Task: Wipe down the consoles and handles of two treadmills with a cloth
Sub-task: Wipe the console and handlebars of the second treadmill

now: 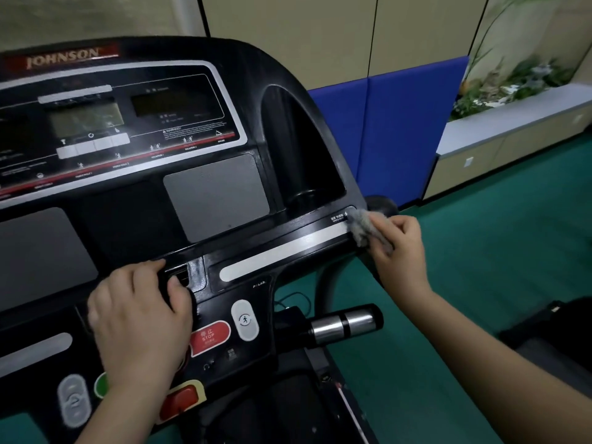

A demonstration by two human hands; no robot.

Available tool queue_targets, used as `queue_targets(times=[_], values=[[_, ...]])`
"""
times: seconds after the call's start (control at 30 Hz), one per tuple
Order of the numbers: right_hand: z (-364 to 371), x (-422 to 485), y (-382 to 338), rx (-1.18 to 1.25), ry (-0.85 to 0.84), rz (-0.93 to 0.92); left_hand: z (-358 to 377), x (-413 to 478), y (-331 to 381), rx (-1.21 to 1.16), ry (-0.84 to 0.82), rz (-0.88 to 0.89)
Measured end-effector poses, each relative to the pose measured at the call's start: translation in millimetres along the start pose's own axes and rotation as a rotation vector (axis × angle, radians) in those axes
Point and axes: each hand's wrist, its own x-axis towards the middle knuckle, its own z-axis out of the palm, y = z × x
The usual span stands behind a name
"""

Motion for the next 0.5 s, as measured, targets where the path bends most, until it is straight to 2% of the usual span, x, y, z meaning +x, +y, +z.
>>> queue_targets(times=[0.2,0.27,0.43,0.5], values=[[6,35,20,0.147,0.165,0.418,0,-1,-1,0.001,-0.001,0.005],[4,38,30,0.151,0.175,0.541,1,2,-3,0.004,-0.041,0.009],[7,7,20,0.228,0.188,0.628,-7,9,-1,-0.110,-0.092,-0.016],[15,-14,16,0.279,0.110,0.700,-11,7,15,-0.172,-0.057,-0.003]])
